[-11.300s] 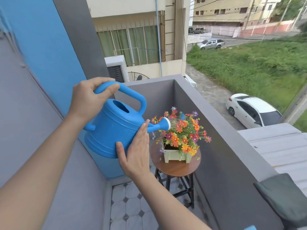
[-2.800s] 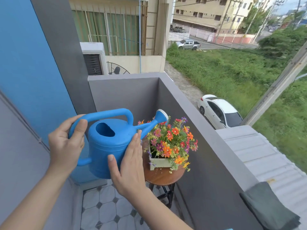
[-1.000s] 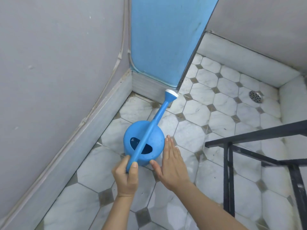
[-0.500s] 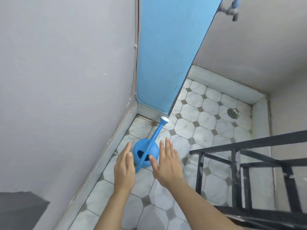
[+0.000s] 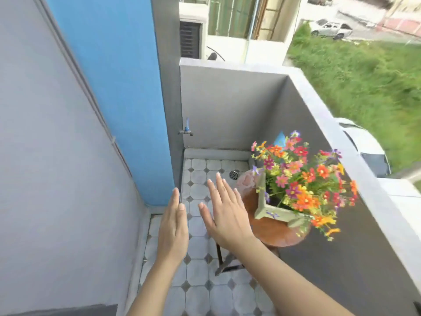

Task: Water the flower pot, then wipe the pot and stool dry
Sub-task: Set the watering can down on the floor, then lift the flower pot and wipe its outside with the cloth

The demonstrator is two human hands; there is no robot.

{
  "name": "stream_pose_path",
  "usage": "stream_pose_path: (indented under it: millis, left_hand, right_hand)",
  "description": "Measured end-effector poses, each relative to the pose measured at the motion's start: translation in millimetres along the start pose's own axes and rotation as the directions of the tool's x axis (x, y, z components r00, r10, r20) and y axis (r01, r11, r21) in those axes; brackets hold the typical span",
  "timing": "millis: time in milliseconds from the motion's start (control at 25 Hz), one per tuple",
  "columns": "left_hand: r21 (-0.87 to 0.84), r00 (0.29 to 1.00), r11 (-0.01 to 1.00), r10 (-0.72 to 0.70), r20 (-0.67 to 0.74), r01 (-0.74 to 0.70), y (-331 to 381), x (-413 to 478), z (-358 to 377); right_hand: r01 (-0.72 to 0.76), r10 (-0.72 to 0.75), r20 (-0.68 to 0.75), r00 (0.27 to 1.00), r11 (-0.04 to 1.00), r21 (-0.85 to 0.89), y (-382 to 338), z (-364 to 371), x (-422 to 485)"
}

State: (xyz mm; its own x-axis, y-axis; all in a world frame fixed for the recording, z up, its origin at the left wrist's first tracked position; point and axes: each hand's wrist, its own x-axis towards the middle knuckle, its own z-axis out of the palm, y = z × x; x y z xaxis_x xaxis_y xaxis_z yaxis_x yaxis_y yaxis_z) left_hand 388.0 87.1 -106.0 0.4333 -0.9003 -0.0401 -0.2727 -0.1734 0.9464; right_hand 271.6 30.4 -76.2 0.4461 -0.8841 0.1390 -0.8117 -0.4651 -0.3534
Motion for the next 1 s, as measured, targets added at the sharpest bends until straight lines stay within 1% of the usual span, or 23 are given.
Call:
stream_pose_path:
  millis: [80,160,240,280,360,440,520,640,760,800,840,920,1000]
  left_hand:
    - [0.022,0.988,0.989,0.142,0.061,-0.143,53.2,-13.4,16.8]
    - [0.02,0.946,0.958,0.278,0.168,-0.285,94.0,-29.1,49.8]
    - [0.014,0.876,0.914,0.384,0.293,-0.405,120.9,-51.4,92.9]
    - [0.002,0.828,0.89,0.423,0.367,-0.456,131.8,-65.7,118.0]
    - [-0.013,0.737,0.846,0.472,0.484,-0.533,145.0,-90.7,163.0]
    - [-0.033,0.639,0.806,0.492,0.592,-0.59,154.5,-120.5,215.3]
    - [-0.038,0.562,0.782,0.48,0.674,-0.622,161.1,-150.0,266.9]
    - [-0.007,0.467,0.779,0.384,0.796,-0.628,162.3,-188.6,337.7]
    - [0.059,0.402,0.758,0.277,0.873,-0.65,156.7,-215.2,393.2]
    - [0.086,0.395,0.746,0.248,0.885,-0.661,153.9,-223.3,411.4]
    - [0.126,0.403,0.728,0.219,0.889,-0.674,151.4,-230.7,427.8]
    - [0.239,0.462,0.682,0.162,0.872,-0.691,144.5,-241.4,454.6]
    - [0.365,0.538,0.586,0.147,0.83,-0.724,139.1,-249.0,469.5]
  right_hand:
    - [-0.036,0.032,-0.114,0.993,0.999,-0.03,20.7,-57.2,-20.5]
    - [-0.145,0.131,-0.239,0.962,0.989,-0.042,54.7,-109.4,-52.1]
    - [-0.293,0.252,-0.349,0.903,0.954,-0.07,98.2,-143.1,-95.6]
    - [-0.382,0.331,-0.375,0.866,0.922,-0.069,122.1,-156.3,-121.9]
    - [-0.53,0.48,-0.356,0.802,0.847,-0.052,164.0,-172.2,-168.7]
    - [-0.655,0.597,-0.36,0.717,0.753,-0.055,208.9,-184.2,-224.6]
    - [-0.752,0.687,-0.367,0.628,0.656,-0.059,253.1,-191.7,-279.9]
    - [-0.853,0.808,-0.3,0.507,0.521,-0.039,314.3,-193.8,-350.7]
    - [-0.901,0.878,-0.213,0.429,0.434,-0.025,358.8,-186.8,-393.0]
    - [-0.906,0.888,-0.19,0.418,0.422,-0.02,370.3,-183.4,-401.0]
    - [-0.907,0.894,-0.161,0.418,0.422,-0.015,379.4,-179.3,-406.1]
    - [-0.901,0.899,-0.075,0.432,0.434,0.02,392.5,-169.7,-409.4]
    - [-0.903,0.902,0.042,0.429,0.427,0.056,399.7,-162.7,-406.3]
